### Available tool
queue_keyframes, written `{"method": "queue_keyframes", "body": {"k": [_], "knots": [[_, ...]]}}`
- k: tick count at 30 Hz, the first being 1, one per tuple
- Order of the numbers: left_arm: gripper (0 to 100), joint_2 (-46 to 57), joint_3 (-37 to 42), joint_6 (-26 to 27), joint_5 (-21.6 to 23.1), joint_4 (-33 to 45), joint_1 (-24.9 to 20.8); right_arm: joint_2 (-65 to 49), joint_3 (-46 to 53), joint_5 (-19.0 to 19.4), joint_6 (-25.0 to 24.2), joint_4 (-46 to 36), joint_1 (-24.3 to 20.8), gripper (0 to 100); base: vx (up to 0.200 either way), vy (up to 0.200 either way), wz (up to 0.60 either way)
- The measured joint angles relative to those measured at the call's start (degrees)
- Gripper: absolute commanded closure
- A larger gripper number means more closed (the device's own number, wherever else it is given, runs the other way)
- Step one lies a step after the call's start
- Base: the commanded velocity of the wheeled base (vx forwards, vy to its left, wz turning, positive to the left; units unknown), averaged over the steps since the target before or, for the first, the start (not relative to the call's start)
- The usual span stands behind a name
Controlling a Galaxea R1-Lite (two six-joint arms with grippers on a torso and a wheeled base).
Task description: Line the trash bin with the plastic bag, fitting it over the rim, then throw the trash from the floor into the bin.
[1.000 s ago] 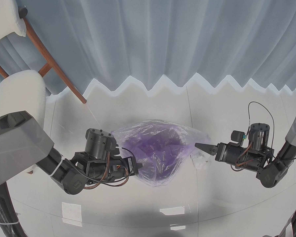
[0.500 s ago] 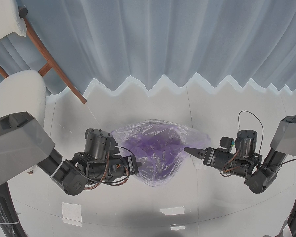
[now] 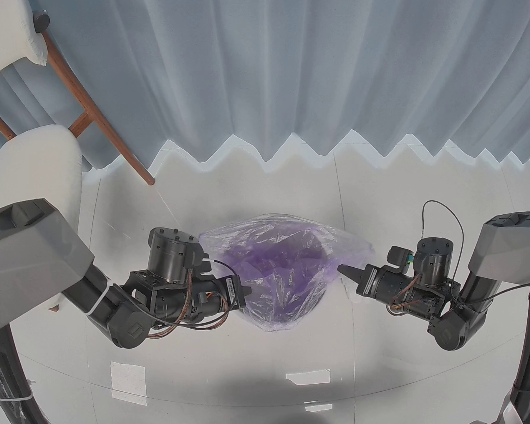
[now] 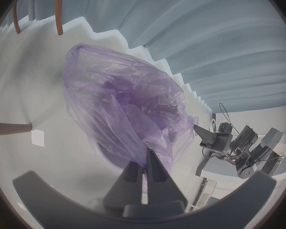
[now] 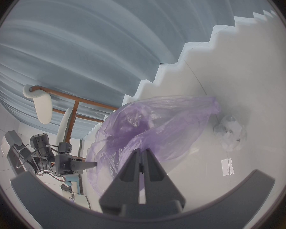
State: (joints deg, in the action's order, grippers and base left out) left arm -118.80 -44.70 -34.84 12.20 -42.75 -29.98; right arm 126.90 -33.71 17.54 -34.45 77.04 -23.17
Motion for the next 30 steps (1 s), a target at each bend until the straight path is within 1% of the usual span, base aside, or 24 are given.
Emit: {"method": "queue_keyframes", "body": {"k": [6, 19, 25, 30], "knots": [[100, 0.9, 2.3, 1.5, 0.0, 0.0, 0.1, -1.1, 3.4, 0.1, 0.3, -0.3, -0.5, 100, 0.0, 0.0, 0.0], [100, 1.5, 8.5, 7.0, -0.2, 0.1, 0.7, -2.3, 9.9, 0.2, 0.9, -1.1, -5.0, 100, 0.0, 0.0, 0.0], [100, 0.3, 9.3, 9.2, -2.6, 0.1, 2.7, -0.6, 10.4, 0.1, 1.9, -0.9, -5.7, 100, 0.0, 0.0, 0.0], [100, -2.1, 8.4, 9.8, -3.0, 0.0, 3.7, 1.2, 10.3, 0.0, 3.0, -0.7, -5.5, 100, 0.0, 0.0, 0.0]]}}
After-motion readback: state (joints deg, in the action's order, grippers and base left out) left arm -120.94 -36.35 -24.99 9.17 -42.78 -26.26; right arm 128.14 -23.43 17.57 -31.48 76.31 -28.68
